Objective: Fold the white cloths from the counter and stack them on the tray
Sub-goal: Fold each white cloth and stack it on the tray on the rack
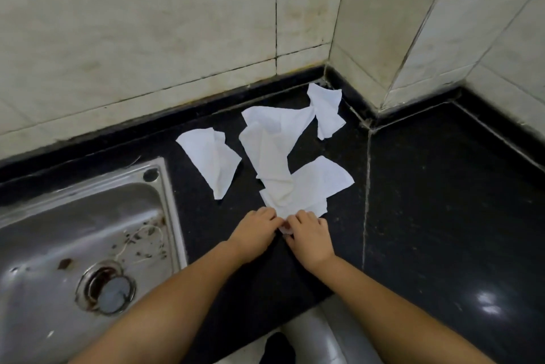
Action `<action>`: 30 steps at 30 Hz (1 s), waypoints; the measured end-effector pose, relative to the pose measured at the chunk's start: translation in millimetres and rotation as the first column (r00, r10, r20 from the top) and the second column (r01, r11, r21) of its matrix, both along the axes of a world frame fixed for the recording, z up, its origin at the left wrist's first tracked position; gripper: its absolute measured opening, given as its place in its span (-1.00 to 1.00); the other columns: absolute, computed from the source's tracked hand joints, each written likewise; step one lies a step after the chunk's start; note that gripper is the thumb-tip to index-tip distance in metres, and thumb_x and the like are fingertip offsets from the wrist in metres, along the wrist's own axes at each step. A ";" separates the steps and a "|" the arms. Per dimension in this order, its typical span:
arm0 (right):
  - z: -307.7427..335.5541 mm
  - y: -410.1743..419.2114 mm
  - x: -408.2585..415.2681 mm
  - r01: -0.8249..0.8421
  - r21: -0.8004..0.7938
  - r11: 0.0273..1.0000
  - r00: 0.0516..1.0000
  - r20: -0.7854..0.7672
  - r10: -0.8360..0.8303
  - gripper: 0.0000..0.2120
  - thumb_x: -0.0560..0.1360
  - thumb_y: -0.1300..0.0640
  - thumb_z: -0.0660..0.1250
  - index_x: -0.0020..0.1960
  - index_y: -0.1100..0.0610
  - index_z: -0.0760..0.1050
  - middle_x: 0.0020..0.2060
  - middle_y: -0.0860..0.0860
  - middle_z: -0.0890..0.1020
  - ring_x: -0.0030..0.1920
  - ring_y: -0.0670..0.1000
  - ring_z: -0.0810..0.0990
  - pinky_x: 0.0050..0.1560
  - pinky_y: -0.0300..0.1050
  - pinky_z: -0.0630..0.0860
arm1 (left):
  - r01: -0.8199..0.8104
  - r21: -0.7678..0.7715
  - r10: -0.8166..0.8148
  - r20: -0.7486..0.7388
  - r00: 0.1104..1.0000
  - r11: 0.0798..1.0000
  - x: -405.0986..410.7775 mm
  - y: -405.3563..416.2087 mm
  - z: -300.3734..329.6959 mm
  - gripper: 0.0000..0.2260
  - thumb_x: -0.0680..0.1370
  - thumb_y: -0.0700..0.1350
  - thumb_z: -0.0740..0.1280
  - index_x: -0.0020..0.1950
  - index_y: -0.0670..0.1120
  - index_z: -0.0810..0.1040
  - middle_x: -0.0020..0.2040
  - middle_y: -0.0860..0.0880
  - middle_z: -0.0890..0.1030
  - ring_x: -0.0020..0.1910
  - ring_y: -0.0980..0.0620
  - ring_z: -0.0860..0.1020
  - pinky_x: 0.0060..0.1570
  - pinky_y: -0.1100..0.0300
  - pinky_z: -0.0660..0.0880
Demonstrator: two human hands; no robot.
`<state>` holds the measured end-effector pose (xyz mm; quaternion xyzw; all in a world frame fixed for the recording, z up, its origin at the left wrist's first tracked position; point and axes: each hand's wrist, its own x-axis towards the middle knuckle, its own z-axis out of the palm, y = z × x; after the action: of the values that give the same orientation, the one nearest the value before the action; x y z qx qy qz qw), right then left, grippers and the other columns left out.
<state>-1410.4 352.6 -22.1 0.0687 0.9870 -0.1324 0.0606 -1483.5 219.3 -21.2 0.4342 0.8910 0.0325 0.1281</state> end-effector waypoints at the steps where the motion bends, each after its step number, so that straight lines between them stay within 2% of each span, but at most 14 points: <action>1: -1.8 0.8 -1.9 0.014 0.019 1.000 1.000 -0.013 -0.014 -0.84 0.38 0.03 0.45 -0.15 0.09 0.54 -0.20 0.02 0.58 -0.14 0.08 0.60 -0.18 -0.02 0.46 | 0.010 0.021 -0.010 -0.015 1.000 1.000 -2.2 0.9 -1.6 -0.72 0.59 -0.11 0.16 0.29 -0.03 0.45 0.15 -0.05 0.47 0.15 -0.05 0.41 0.07 0.14 0.32; 2: -1.1 1.2 -3.6 0.013 0.003 1.000 1.000 -0.007 -0.013 -0.88 0.45 0.04 0.38 -0.09 0.09 0.54 -0.14 0.02 0.58 -0.07 0.08 0.58 -0.09 -0.01 0.44 | 0.015 0.044 -0.014 -0.027 1.000 0.999 -3.8 2.2 -2.4 -0.74 0.59 -0.10 0.17 0.26 -0.05 0.48 0.14 -0.06 0.48 0.15 -0.05 0.42 0.06 0.14 0.32; 4: 1.6 5.2 -6.2 0.009 -0.039 0.999 1.000 0.016 -0.008 -0.81 0.58 0.04 0.17 0.09 0.09 0.47 0.04 0.01 0.52 0.13 0.05 0.47 0.12 -0.05 0.33 | 0.008 0.117 -0.003 -0.045 0.999 0.993 -3.8 5.4 -2.2 -0.78 0.57 -0.10 0.22 0.18 -0.09 0.54 0.09 -0.09 0.50 0.11 -0.08 0.45 0.01 0.11 0.33; 5: 5.2 8.8 -6.2 0.027 -0.080 0.996 1.000 -0.003 -0.027 -0.79 0.60 0.04 0.12 0.12 0.09 0.45 0.07 0.00 0.51 0.15 0.03 0.44 0.15 -0.08 0.29 | -0.002 0.160 0.011 -0.057 0.998 0.987 -2.7 7.5 -1.5 -0.79 0.56 -0.10 0.25 0.14 -0.10 0.57 0.06 -0.10 0.51 0.08 -0.10 0.47 -0.02 0.10 0.34; 8: 26.8 26.0 2.1 0.093 -0.286 0.954 0.992 -0.057 -0.114 -0.85 0.59 0.09 0.13 0.04 0.12 0.43 -0.09 0.01 0.55 -0.02 0.04 0.51 0.02 -0.12 0.35 | -0.032 0.240 0.057 -0.097 0.994 0.970 0.9 16.5 7.4 -0.82 0.55 -0.05 0.29 -0.01 -0.10 0.63 -0.02 -0.09 0.52 -0.01 -0.08 0.48 -0.08 0.13 0.31; 10: 44.8 48.2 13.9 0.158 -0.457 0.875 0.972 -0.083 -0.219 -0.93 0.58 0.14 0.17 -0.06 0.11 0.39 -0.24 0.00 0.53 -0.19 0.05 0.52 -0.16 -0.11 0.39 | -0.031 0.257 0.068 -0.135 0.988 0.966 3.3 25.6 16.1 -0.85 0.50 -0.04 0.36 -0.13 -0.10 0.65 -0.10 -0.09 0.52 -0.09 -0.09 0.50 -0.13 0.13 0.32; 12: 64.8 78.0 29.6 0.214 -0.573 0.791 0.927 -0.137 -0.350 -0.93 0.58 0.17 0.18 -0.09 0.10 0.37 -0.29 -0.03 0.51 -0.29 -0.05 0.47 -0.25 -0.20 0.41 | -0.030 0.274 0.077 -0.165 0.983 0.961 7.6 37.1 25.6 -0.87 0.45 -0.06 0.43 -0.22 -0.11 0.64 -0.14 -0.08 0.52 -0.14 -0.11 0.53 -0.18 0.09 0.38; 14: 86.8 112.1 46.6 0.233 -0.657 0.717 0.880 -0.171 -0.442 -0.91 0.58 0.18 0.16 -0.06 0.09 0.43 -0.24 -0.04 0.53 -0.27 -0.13 0.46 -0.27 -0.33 0.39 | -0.067 0.328 0.118 -0.137 0.984 0.942 13.3 51.8 35.8 -0.85 0.47 -0.06 0.40 -0.22 -0.13 0.64 -0.10 -0.07 0.54 -0.09 -0.11 0.53 -0.11 0.07 0.41; 17: 119.1 162.9 75.9 0.219 -0.744 0.631 0.846 -0.177 -0.503 -0.86 0.58 0.17 0.20 0.01 0.05 0.52 -0.10 0.01 0.61 -0.12 -0.05 0.55 -0.16 -0.28 0.48 | -0.136 0.486 0.161 -0.009 0.987 0.863 25.9 79.7 57.5 -0.68 0.50 0.05 0.26 -0.16 -0.18 0.65 -0.07 -0.08 0.57 -0.08 -0.08 0.52 -0.06 0.06 0.46; 18: 129.1 178.2 87.7 0.208 -0.758 0.618 0.845 -0.179 -0.503 -0.86 0.58 0.18 0.21 0.04 0.04 0.53 -0.09 0.03 0.62 -0.11 -0.03 0.57 -0.16 -0.32 0.49 | -0.145 0.532 0.149 0.037 0.988 0.834 31.0 90.7 67.5 -0.65 0.51 0.06 0.24 -0.15 -0.19 0.65 -0.07 -0.09 0.58 -0.07 -0.07 0.51 -0.04 0.07 0.45; 20: 145.0 207.9 110.8 0.203 -0.744 0.637 0.836 -0.207 -0.508 -0.85 0.57 0.19 0.24 0.08 0.04 0.54 -0.09 0.05 0.64 -0.11 -0.04 0.58 -0.12 -0.36 0.50 | -0.172 0.559 0.113 0.139 0.984 0.811 41.1 112.3 89.8 -0.72 0.54 0.00 0.28 -0.10 -0.19 0.63 -0.07 -0.06 0.57 -0.04 -0.03 0.49 0.01 0.12 0.41; 23: 159.6 250.7 136.1 0.226 -0.712 0.665 0.793 -0.262 -0.550 -0.86 0.56 0.20 0.26 0.01 0.03 0.57 -0.08 0.01 0.65 -0.07 -0.04 0.59 0.04 -0.16 0.50 | -0.223 0.575 0.114 0.219 0.969 0.787 53.5 142.5 119.7 -0.73 0.56 -0.01 0.24 -0.11 -0.20 0.59 -0.13 -0.05 0.55 -0.12 0.02 0.48 -0.09 0.16 0.36; 27: 169.7 293.1 147.2 0.278 -0.708 0.649 0.704 -0.309 -0.639 -0.80 0.55 0.22 0.26 -0.15 -0.03 0.54 -0.20 -0.03 0.62 -0.15 -0.03 0.56 0.03 -0.03 0.51 | -0.336 0.608 0.170 0.314 0.934 0.720 59.9 182.8 149.4 -0.76 0.59 -0.11 0.25 -0.18 -0.22 0.55 -0.27 -0.10 0.53 -0.24 0.00 0.46 -0.24 0.18 0.31; 30: 180.3 311.8 152.3 0.269 -0.743 0.612 0.600 -0.368 -0.710 -0.87 0.57 0.18 0.23 -0.09 0.04 0.53 -0.15 0.02 0.62 -0.09 -0.01 0.56 0.08 0.01 0.51 | -0.409 0.669 0.175 0.390 0.904 0.620 65.8 212.5 169.7 -0.83 0.58 -0.15 0.28 -0.05 -0.22 0.60 -0.20 -0.10 0.57 -0.19 0.03 0.48 -0.18 0.19 0.36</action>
<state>-1258.1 664.3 158.3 0.2832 0.7783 -0.4744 -0.2984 -1417.8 431.8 148.4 0.2861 0.8312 0.4726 0.0624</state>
